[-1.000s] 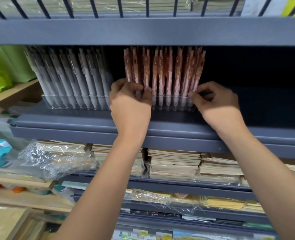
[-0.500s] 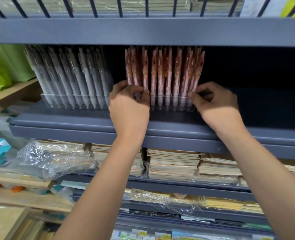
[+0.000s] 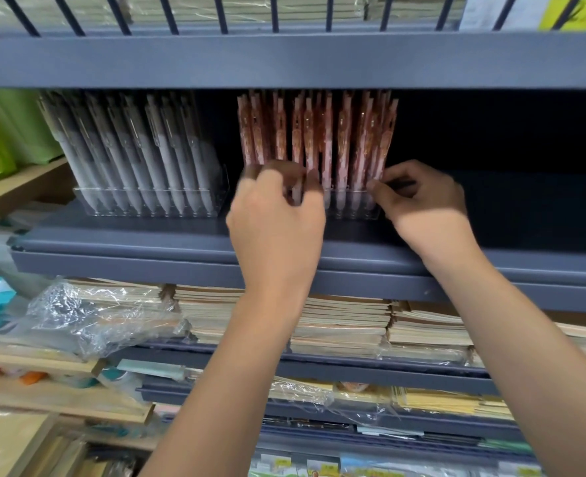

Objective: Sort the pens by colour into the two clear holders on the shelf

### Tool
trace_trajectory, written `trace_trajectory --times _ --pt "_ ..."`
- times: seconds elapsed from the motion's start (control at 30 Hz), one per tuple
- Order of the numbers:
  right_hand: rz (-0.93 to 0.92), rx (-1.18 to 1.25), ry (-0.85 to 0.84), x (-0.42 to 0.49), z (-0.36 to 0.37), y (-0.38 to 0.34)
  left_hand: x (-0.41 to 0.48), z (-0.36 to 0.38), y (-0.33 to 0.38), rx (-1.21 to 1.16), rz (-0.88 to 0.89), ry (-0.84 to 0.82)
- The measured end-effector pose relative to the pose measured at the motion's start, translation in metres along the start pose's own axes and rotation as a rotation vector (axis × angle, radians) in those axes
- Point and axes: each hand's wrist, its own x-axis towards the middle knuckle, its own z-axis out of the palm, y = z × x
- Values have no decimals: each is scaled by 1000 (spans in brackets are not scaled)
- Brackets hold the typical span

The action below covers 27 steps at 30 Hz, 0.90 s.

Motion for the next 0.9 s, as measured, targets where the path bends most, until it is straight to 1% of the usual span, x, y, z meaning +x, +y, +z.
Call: trace_trajectory --times 0.07,0.13,0.27,0.37,0.57,0.7,0.83,0.9 --pt "8 36 -2 0 0 0 1 8 6 25 -55 -123" --pt "10 53 -1 -1 -1 -1 3 15 8 57 -88 -164" --pt "10 78 -6 0 -2 -1 4 22 8 53 -69 -135" --pt "17 96 -4 0 -2 0 4 26 8 103 -41 -171" --pt "25 110 -15 0 -1 1 6 30 7 124 -10 -218" --pt "35 117 -23 0 -2 1 9 34 5 90 -39 -222" --pt "30 114 -29 1 -2 1 7 34 4 53 -73 -156" --pt "29 109 -28 1 -2 0 7 34 5 56 -88 -156"
